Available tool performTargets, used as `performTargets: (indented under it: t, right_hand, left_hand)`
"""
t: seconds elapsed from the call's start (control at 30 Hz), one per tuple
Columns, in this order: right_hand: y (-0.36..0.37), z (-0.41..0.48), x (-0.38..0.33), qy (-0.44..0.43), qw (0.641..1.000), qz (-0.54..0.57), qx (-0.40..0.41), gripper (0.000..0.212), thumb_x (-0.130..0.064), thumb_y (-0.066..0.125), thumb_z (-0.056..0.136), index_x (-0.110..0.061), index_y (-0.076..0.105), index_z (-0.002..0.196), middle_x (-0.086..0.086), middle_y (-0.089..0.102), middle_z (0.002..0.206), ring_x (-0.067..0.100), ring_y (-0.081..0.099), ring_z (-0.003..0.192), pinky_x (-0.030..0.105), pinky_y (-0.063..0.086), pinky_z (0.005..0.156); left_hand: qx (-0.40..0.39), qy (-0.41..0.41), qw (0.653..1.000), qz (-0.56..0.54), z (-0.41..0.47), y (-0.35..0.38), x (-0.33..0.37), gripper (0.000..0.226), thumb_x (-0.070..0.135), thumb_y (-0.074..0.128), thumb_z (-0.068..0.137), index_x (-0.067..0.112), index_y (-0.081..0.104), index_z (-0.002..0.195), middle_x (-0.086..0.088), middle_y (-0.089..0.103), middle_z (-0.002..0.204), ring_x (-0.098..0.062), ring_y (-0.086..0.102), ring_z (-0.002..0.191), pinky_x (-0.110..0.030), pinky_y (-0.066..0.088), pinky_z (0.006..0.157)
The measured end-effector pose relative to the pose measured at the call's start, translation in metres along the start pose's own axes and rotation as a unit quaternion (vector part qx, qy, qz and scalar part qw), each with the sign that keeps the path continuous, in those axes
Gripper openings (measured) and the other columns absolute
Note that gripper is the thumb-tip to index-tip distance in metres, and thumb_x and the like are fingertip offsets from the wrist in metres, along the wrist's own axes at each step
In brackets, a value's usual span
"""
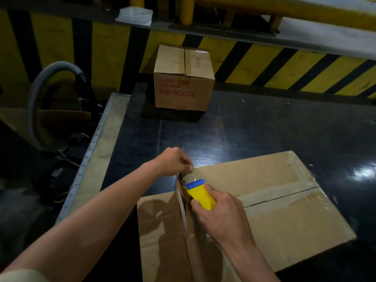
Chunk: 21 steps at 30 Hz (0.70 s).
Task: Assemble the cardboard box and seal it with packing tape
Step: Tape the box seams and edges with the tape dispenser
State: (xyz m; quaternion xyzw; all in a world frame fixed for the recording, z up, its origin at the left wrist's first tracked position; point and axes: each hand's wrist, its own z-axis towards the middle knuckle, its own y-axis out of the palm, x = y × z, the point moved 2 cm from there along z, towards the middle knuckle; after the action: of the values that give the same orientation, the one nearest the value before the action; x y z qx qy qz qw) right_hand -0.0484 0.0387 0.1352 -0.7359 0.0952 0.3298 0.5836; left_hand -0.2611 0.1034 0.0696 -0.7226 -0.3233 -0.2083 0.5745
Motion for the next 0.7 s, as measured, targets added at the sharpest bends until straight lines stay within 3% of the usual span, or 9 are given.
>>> performTargets:
  t: [0.07, 0.13, 0.27, 0.5, 0.63, 0.7]
  right_hand:
    - [-0.002, -0.001, -0.002, -0.004, 1.0, -0.011, 0.003, 0.067, -0.062, 0.057, 0.079, -0.03, 0.055, 0.138, 0.007, 0.069, 0.088, 0.024, 0.064, 0.083, 0.038, 0.054, 0.075]
    - [-0.005, -0.001, -0.005, -0.006, 1.0, -0.029, 0.001, 0.064, -0.061, 0.057, 0.08, -0.029, 0.057, 0.135, 0.007, 0.068, 0.091, 0.025, 0.063, 0.086, 0.037, 0.053, 0.075]
    - [-0.011, -0.003, -0.008, -0.008, 0.998, -0.051, -0.021, 0.062, -0.055, 0.058, 0.083, -0.024, 0.055, 0.137, 0.011, 0.07, 0.101, 0.029, 0.061, 0.097, 0.036, 0.05, 0.08]
    - [-0.014, -0.036, 0.005, 0.009, 0.998, -0.048, -0.024, 0.068, -0.057, 0.056, 0.084, -0.03, 0.045, 0.146, 0.008, 0.065, 0.107, 0.027, 0.06, 0.103, 0.036, 0.049, 0.086]
    - [-0.009, -0.037, 0.006, 0.017, 0.998, -0.052, -0.01, 0.064, -0.057, 0.054, 0.085, -0.029, 0.049, 0.143, 0.008, 0.063, 0.104, 0.028, 0.059, 0.103, 0.037, 0.049, 0.086]
    - [-0.008, -0.035, 0.007, 0.017, 0.998, -0.054, -0.005, 0.062, -0.057, 0.054, 0.085, -0.028, 0.05, 0.14, 0.008, 0.062, 0.1, 0.029, 0.06, 0.1, 0.037, 0.049, 0.082]
  left_hand:
    - [-0.021, 0.001, 1.0, 0.023, -0.002, 0.002, -0.003, 0.024, 0.039, 0.078, 0.088, 0.024, 0.082, 0.106, 0.01, 0.079, 0.101, -0.004, 0.069, 0.088, -0.022, 0.055, 0.077]
    - [-0.014, -0.002, 0.999, 0.038, -0.004, 0.006, -0.005, 0.028, 0.043, 0.078, 0.086, 0.026, 0.082, 0.108, 0.01, 0.079, 0.101, -0.005, 0.069, 0.087, -0.022, 0.053, 0.073]
    - [0.021, -0.017, 0.999, 0.027, -0.005, 0.01, -0.009, 0.024, 0.04, 0.08, 0.085, 0.025, 0.082, 0.104, 0.008, 0.08, 0.094, -0.006, 0.072, 0.086, -0.033, 0.059, 0.082]
    - [0.038, 0.016, 0.999, 0.021, -0.013, 0.015, -0.004, 0.025, 0.031, 0.078, 0.09, 0.017, 0.081, 0.11, 0.001, 0.08, 0.103, -0.011, 0.072, 0.091, -0.038, 0.059, 0.09]
    - [0.081, 0.11, 0.99, 0.038, -0.033, 0.04, -0.003, 0.036, 0.024, 0.062, 0.101, 0.015, 0.067, 0.136, -0.003, 0.069, 0.134, -0.021, 0.065, 0.122, -0.039, 0.052, 0.102]
    - [0.078, 0.134, 0.987, 0.05, -0.041, 0.05, -0.007, 0.041, 0.03, 0.056, 0.104, 0.017, 0.061, 0.143, -0.002, 0.058, 0.148, -0.021, 0.057, 0.132, -0.039, 0.048, 0.107]
